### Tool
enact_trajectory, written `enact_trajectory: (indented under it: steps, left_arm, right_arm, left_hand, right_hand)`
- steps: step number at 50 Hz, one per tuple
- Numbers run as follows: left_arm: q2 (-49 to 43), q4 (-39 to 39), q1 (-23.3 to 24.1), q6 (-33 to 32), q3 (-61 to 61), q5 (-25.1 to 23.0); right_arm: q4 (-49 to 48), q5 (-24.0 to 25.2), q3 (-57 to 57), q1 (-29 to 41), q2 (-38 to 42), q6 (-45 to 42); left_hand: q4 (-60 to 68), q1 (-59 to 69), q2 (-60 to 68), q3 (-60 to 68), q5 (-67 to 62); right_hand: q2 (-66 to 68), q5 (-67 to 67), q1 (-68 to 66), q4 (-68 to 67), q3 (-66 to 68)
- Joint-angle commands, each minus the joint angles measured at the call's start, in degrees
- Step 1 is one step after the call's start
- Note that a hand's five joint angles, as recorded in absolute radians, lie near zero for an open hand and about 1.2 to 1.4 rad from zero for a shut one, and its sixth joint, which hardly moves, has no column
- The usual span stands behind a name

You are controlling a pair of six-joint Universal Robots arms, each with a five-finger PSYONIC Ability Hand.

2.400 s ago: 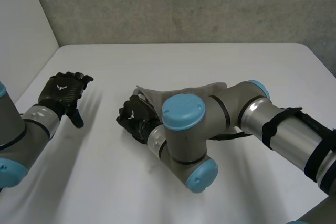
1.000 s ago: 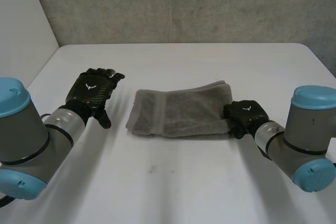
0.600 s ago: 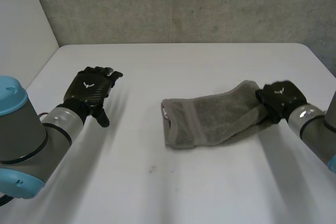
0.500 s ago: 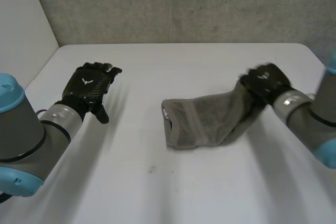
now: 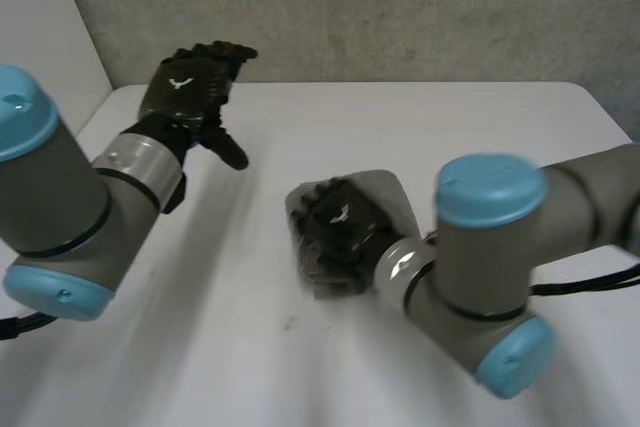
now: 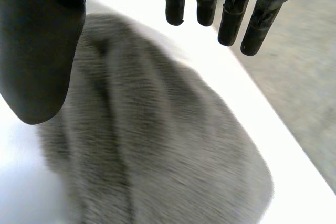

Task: Fold the towel.

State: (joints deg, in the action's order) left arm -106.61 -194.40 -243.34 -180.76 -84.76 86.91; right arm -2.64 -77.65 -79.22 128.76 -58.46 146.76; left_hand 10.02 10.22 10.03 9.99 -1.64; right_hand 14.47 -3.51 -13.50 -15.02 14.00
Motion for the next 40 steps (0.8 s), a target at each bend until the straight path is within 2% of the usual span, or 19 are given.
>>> enact_trajectory:
  steps: [1,4,9,13,18,26,32,40]
  left_arm:
    - [-6.14,4.46,5.41,-0.3,7.4,5.36]
    - [-9.56,6.57,7.69,-0.3,10.3,7.3]
    - [-14.75,9.38,10.51,-0.3,12.94,8.62]
    - [-17.76,10.18,11.48,-0.3,13.39,9.06]
    - [-23.02,10.18,12.27,-0.47,12.86,10.12]
    - [-26.19,10.18,12.45,-0.65,12.69,10.03]
    - [-26.02,10.09,12.45,-0.82,12.86,10.03]
    - [-23.38,10.36,12.54,-0.82,14.53,10.12]
  right_arm:
    - [0.26,0.04,-3.57,-8.86,-10.44,15.36]
    - [0.62,0.3,-3.48,-12.29,-11.15,20.29]
    - [2.9,0.83,-1.65,-14.15,-9.75,23.04]
    - [3.96,1.45,0.91,-14.24,-5.26,23.04]
    - [7.82,1.89,7.22,-13.63,4.99,22.34]
    - [9.06,1.45,11.19,-12.75,11.7,18.13]
    - [8.97,1.54,11.46,-12.75,11.26,15.66]
    - [8.79,1.54,10.84,-12.66,4.76,16.1]
  left_hand:
    - [2.04,1.85,2.03,2.07,-0.42]
    - [2.04,1.85,2.03,2.08,-0.42]
    - [2.04,1.85,2.03,2.08,-0.42]
    - [2.21,2.02,2.2,2.24,-0.59]
    - [2.21,2.02,2.2,2.24,-0.59]
    - [2.21,2.02,2.2,2.24,-0.59]
    - [2.04,1.85,2.04,2.08,-0.42]
    - [2.21,2.02,2.2,2.24,-0.59]
  right_hand:
    - [-4.47,3.51,3.5,5.02,-4.0]
    - [-4.47,3.51,3.5,5.02,-4.0]
    - [-4.47,3.51,3.5,5.02,-4.0]
    - [-4.47,3.51,3.5,5.02,-4.0]
    - [-4.47,3.51,3.5,5.02,-4.0]
    - [-4.47,3.51,3.5,5.02,-4.0]
    - [-4.47,3.51,3.5,5.02,-4.0]
    - [-4.47,3.51,3.5,5.02,-4.0]
